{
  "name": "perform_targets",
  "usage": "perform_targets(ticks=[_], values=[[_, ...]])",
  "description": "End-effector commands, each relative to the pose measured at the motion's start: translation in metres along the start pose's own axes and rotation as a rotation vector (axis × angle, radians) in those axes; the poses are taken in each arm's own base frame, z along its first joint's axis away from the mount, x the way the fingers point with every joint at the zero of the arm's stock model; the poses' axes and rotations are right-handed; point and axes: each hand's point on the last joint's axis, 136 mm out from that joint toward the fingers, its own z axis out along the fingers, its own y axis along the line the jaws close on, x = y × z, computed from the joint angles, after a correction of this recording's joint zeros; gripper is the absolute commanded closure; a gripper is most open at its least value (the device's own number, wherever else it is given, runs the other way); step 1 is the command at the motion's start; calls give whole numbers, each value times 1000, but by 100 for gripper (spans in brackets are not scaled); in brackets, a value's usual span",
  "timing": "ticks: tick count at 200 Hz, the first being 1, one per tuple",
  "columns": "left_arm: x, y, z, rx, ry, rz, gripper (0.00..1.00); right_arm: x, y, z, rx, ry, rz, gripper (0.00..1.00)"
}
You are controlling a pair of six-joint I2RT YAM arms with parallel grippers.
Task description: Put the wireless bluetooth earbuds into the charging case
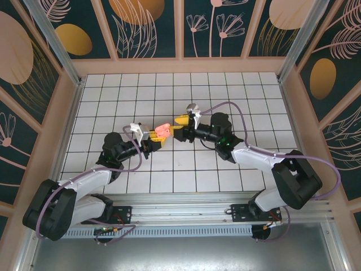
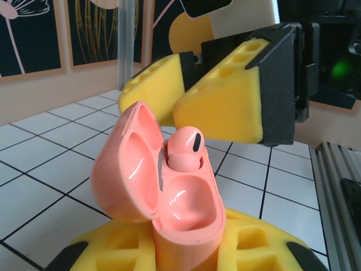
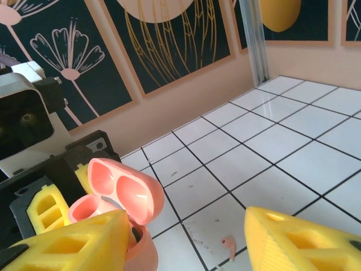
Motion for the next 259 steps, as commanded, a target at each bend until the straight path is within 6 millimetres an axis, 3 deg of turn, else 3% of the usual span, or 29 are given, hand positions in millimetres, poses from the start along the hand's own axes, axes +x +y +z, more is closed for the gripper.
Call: perform_targets(ticks=[1,29,57,91,136,197,259], values=[[-16,13,1,-68,-27,17,88,-22,-2,-3,58,-31,-11,44],[-17,38,-4,-140,-22,-61,89,-27,-17,0,146,10,72,44],[-16,67,-14,-242,-42,-160,88,-20,-35,9,248,101,185,45],[2,110,-35,-435,-21,-328,88,1,-47,22,328,253,290,46],[22,149,-77,-595,-62,-538,87,39,-52,52,377,482,246,48],[55,170,-116,-704,-115,-737,89,93,-64,103,401,717,174,48],[54,182,-141,-775,-149,-759,89,142,-61,145,340,893,122,50]])
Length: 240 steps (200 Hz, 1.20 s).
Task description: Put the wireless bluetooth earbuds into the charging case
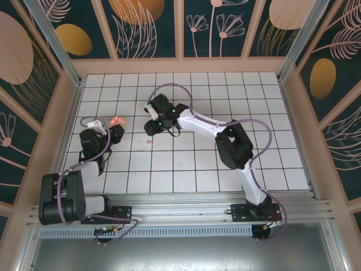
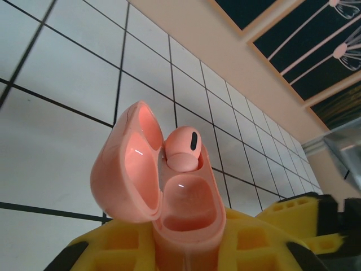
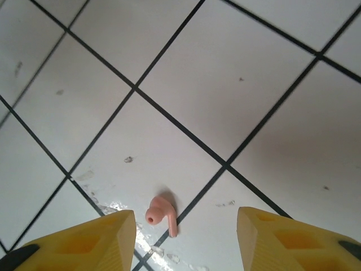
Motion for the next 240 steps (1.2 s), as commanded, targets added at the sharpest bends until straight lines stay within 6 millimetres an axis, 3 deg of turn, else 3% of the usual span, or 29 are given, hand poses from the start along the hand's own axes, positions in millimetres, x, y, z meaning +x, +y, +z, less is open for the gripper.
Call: perform_targets(ticks=[1,79,240], values=[[-5,-4,-3,19,-16,-10,89,12,11,10,2,95,-62,50],[-16,-6,-9,-6,-61,12,89,24,26,44,-23,166,-107,53],[-19,-9,-10,6,-74,15,89,39,20,66,-13,200,-91,60]])
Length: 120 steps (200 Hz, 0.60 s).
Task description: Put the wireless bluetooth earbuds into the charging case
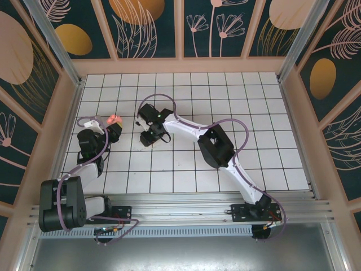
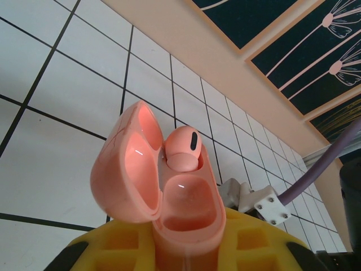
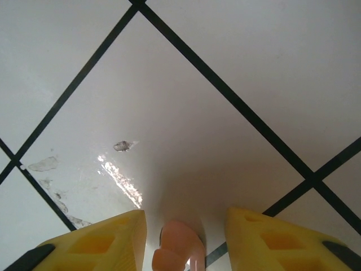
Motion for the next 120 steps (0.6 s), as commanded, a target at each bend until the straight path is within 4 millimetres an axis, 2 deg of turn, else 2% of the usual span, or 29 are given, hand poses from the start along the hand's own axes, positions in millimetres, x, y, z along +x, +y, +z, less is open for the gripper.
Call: perform_targets(ticks=[1,42,63,120], values=[[-6,-3,-2,12,-26,2,89,-2,4,7,-5,2,-15,61],[-5,-3,-2,15,-22,5,89,-2,-1,6,21,1,-9,68],[-6,-3,-3,11,-24,8,89,-2,-1,2,28,0,-5,68],[-8,-9,-6,21,-24,33,89,0,-4,-18,65,-41,17,73]])
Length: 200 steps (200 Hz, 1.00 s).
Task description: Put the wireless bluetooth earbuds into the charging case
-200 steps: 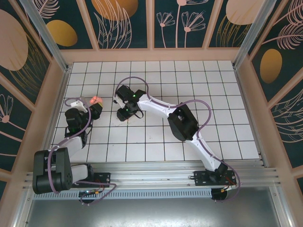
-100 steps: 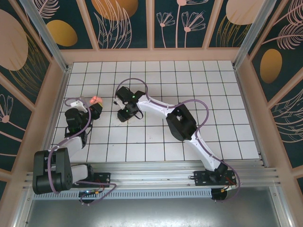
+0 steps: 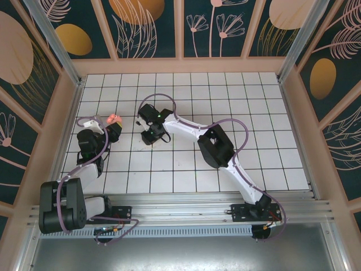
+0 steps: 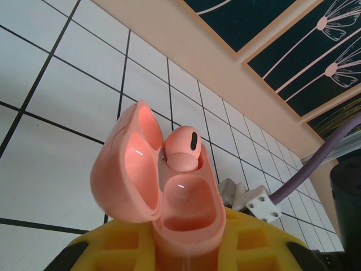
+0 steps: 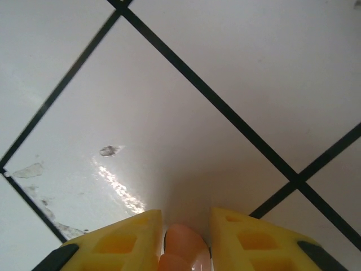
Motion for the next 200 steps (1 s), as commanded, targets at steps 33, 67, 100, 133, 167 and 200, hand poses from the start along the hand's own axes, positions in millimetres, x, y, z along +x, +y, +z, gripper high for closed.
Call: perform_targets(ticks=[33,67,100,133,167,200], values=[[-6,-12,-6,31,-6,54,89,9,-5,-35,45,-55,62,73],[-7,-21,-8,70,-4,74,89,35,-20,-45,60,-56,141,73],[-10,-24,-10,80,-14,85,89,61,-39,-59,85,-56,243,73],[-10,-28,-9,98,-10,86,90,91,-54,-72,109,-53,353,73],[-8,-33,-8,125,-1,86,90,118,-62,-81,132,-38,451,73],[-5,-36,-6,131,12,86,90,138,-66,-84,165,9,515,73]])
